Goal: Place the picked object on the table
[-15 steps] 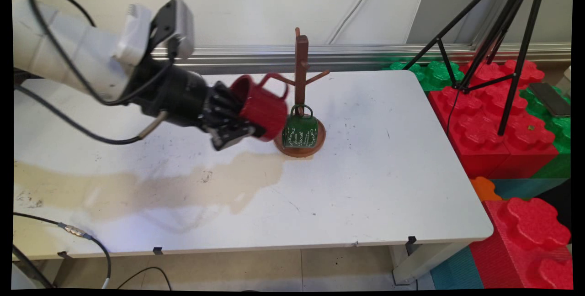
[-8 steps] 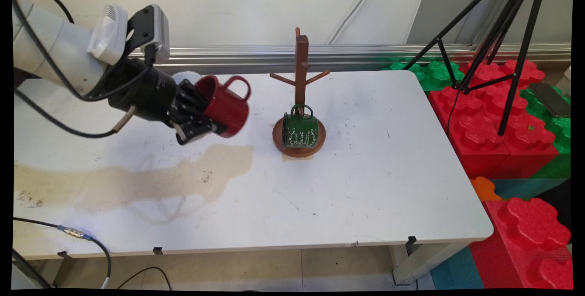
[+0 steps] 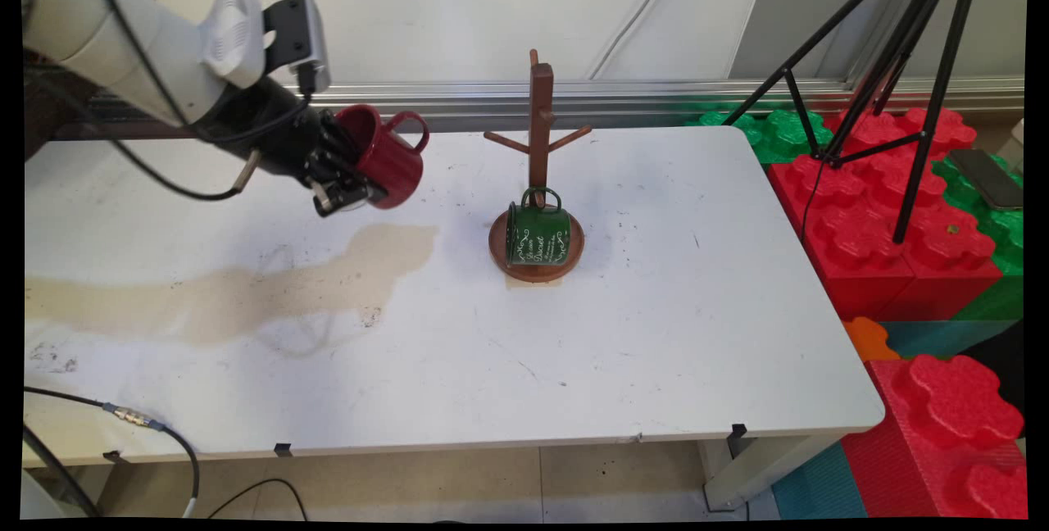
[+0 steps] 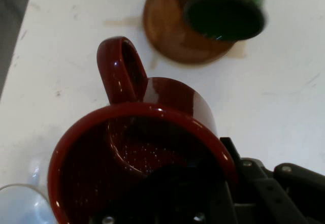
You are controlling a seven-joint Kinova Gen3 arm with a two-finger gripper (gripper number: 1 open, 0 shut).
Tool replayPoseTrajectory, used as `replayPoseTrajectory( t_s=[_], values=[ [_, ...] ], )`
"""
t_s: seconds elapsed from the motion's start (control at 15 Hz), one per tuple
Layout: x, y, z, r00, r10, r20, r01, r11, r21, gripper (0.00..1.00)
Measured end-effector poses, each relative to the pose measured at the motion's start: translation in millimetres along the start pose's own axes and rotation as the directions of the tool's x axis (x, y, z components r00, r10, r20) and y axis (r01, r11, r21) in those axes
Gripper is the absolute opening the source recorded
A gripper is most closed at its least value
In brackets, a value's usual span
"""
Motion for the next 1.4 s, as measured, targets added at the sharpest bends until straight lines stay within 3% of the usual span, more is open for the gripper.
replayPoseTrajectory(
  t_s=[0.27, 0.53, 1.4],
  values=[
    [14.1, -23.4, 24.6, 0.995, 0.056, 0.081, -0.058, 0.998, 0.017, 0.0],
    [27.6, -40.2, 55.3, 0.984, 0.1, 0.144, -0.102, 0.995, 0.006, 0.0],
    [57.6, -79.6, 167.0, 0.94, 0.205, 0.272, -0.191, 0.979, -0.078, 0.0]
  ],
)
